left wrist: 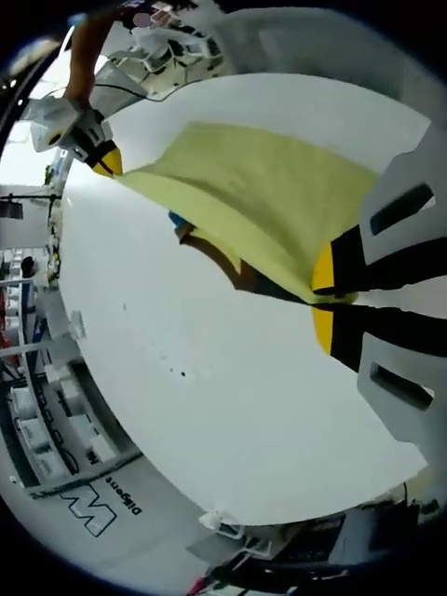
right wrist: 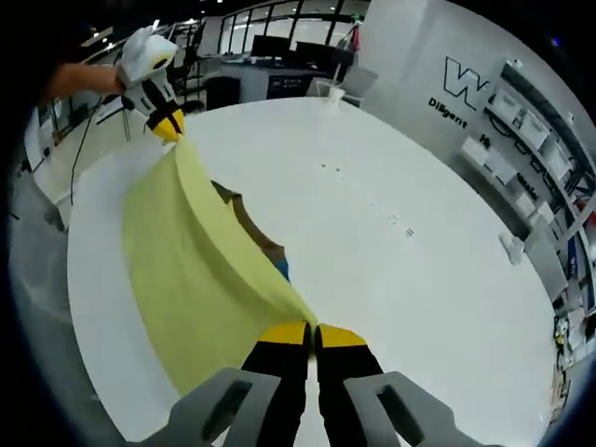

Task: Fold the garment on the visible template until the final outline fits inside the template.

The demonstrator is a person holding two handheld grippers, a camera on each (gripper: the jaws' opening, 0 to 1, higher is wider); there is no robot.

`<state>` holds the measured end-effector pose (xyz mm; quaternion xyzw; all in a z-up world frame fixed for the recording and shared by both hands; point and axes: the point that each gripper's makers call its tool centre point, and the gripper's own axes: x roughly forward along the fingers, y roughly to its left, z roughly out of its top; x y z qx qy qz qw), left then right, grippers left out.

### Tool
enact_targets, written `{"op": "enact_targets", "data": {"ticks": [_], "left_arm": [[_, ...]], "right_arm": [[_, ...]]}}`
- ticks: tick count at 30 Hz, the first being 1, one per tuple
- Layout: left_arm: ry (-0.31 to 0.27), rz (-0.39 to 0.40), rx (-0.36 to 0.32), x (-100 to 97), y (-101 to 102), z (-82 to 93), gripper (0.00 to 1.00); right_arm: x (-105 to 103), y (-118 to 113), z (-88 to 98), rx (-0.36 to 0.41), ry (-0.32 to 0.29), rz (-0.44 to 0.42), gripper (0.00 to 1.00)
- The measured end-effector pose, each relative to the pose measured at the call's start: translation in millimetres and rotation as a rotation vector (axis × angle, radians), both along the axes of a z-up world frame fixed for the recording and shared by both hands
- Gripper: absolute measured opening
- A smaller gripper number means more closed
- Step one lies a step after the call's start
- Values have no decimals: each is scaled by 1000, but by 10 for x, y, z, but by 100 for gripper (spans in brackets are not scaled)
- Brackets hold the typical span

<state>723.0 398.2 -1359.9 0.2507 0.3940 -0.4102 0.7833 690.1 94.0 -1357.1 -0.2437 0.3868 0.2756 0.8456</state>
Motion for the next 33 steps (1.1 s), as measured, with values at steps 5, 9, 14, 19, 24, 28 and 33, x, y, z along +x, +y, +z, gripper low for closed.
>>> {"op": "enact_targets", "data": {"ticks": [5, 9, 14, 19, 24, 28, 33], "left_arm": [[20, 33, -9, 95, -1, -110, 2], [23, 47, -7, 119, -40, -178, 2], [54, 77, -3, 134, -40, -316, 2], [71, 105, 3, 155, -37, -449, 2], [75, 112, 23, 173, -49, -543, 3], [80, 116, 29, 185, -59, -612, 3], [66, 103, 35, 197, -61, -659, 4]], "right_arm": [[57, -39, -140, 13, 4, -37, 0], [112, -70, -243, 10, 5, -59, 0], [156, -76, -422, -9, 0, -55, 0], [204, -81, -530, -8, -4, -72, 0], [240, -92, -637, 4, 17, -97, 0], [228, -80, -738, 25, 60, -122, 0], [252, -87, -788, -14, 33, -63, 0]]}}
